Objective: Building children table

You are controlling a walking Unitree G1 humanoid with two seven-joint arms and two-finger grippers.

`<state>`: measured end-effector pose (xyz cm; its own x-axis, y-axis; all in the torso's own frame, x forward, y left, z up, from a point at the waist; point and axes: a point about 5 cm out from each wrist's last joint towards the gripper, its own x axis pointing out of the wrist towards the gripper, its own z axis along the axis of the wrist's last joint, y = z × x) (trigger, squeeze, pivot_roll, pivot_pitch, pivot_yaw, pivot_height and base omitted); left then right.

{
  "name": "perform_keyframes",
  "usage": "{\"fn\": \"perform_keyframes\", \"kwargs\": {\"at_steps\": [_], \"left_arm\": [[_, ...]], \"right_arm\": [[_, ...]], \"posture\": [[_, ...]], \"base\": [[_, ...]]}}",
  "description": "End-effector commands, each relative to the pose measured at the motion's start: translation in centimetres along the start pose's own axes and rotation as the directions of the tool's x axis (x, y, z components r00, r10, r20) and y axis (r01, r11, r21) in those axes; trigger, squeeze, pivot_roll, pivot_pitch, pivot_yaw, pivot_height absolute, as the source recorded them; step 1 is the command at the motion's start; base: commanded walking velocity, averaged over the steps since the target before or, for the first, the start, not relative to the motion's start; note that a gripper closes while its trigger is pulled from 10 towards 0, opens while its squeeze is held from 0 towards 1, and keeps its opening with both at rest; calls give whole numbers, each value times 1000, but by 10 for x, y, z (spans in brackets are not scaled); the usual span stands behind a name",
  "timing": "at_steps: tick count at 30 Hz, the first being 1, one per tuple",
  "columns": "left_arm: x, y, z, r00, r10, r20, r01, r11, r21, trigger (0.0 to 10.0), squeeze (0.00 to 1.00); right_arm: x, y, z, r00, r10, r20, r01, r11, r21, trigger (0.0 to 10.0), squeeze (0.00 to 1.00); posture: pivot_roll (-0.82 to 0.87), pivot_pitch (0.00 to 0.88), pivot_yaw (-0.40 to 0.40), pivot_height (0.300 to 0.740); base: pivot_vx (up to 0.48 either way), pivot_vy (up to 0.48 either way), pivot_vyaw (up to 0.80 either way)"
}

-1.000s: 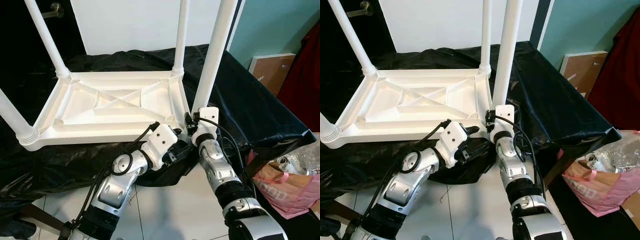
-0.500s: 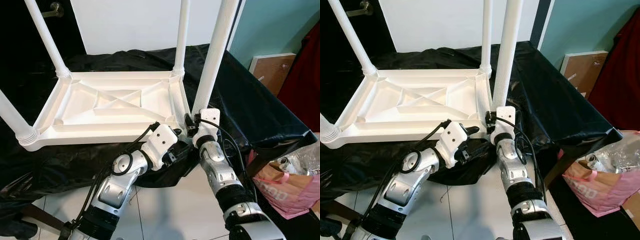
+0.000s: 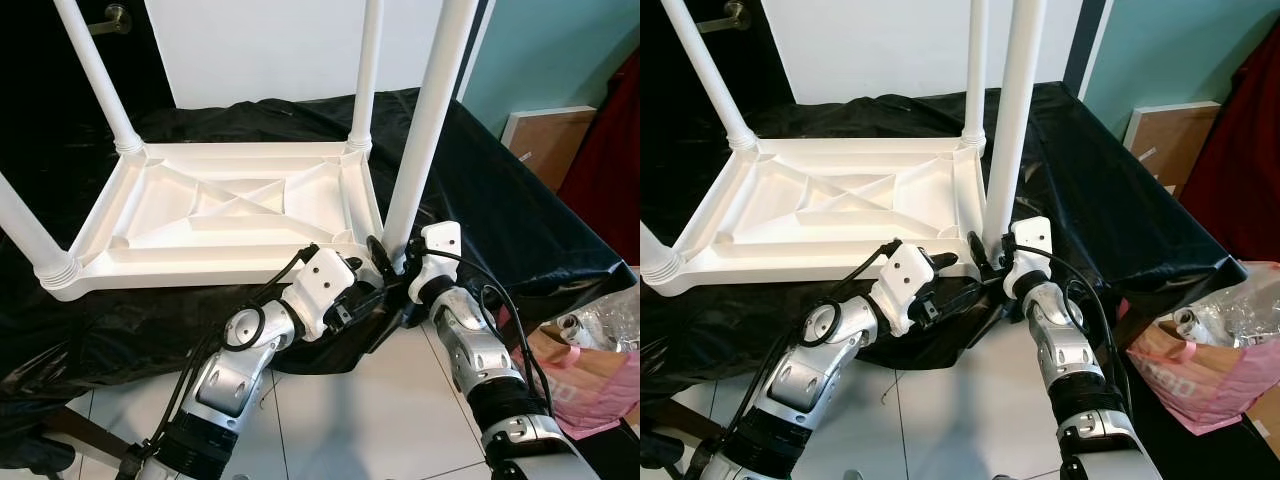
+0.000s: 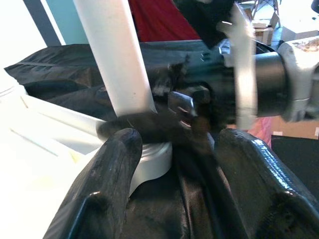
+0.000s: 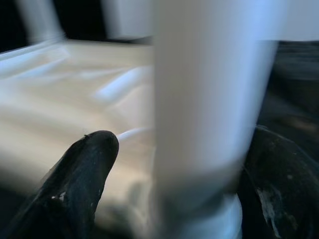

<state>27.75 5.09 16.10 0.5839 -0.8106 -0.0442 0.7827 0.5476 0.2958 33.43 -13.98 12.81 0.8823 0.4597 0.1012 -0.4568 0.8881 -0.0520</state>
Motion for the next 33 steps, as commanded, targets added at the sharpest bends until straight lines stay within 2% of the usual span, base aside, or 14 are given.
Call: {"fn": "perform_keyframes", "kwargs": {"at_steps": [1,4,8,18,19,20,21,31,32,33], "left_arm": [[-1,1,-1,1000,20,-4,-20,1000,8,10000,0],[-1,1,-1,1000,19,-3,-19,1000,8,10000,0],[1,3,1,1000,22,0,-22,1000,9,10000,0],[0,4,1,999,32,0,-32,999,8,10000,0],[0,4,1,999,36,0,-36,999,8,10000,0],[0,4,1,999,36,0,-36,999,8,10000,0],[-1,4,1,999,47,-1,-47,999,7,10000,0],[-5,4,0,997,79,-6,-79,997,-1,10000,0],[-5,4,0,997,81,-6,-81,997,-2,10000,0],[-5,4,0,997,82,-6,-82,997,-2,10000,0]], "right_arm": [[-2,-2,-1,999,46,-10,-46,999,9,10000,0],[-2,-4,0,993,112,-26,-113,994,-12,10000,0],[4,-14,3,975,211,-74,-214,976,-41,10000,0],[18,-17,3,950,273,-150,-286,956,-70,10000,0],[19,-18,2,947,277,-161,-292,953,-78,3686,0],[19,-18,2,947,277,-161,-292,953,-78,3686,0],[19,-18,1,943,282,-176,-300,950,-85,0,0],[14,-25,-9,938,272,-214,-293,953,-71,0,0],[14,-24,-10,943,259,-210,-277,959,-64,10000,0],[14,-24,-10,946,250,-207,-267,962,-60,10000,0]], "posture": [[-37,19,-17,740],[-39,21,-14,740],[-38,29,-12,740],[-27,33,-17,740],[-18,35,-24,740],[-18,35,-24,740],[-7,38,-34,740],[11,41,-56,740],[11,42,-59,740],[11,42,-59,740]], "base": [[0,0,0],[0,0,0],[0,0,0],[0,0,0],[0,0,0],[0,0,0],[0,0,0],[0,0,0],[0,0,0],[0,0,0]]}}
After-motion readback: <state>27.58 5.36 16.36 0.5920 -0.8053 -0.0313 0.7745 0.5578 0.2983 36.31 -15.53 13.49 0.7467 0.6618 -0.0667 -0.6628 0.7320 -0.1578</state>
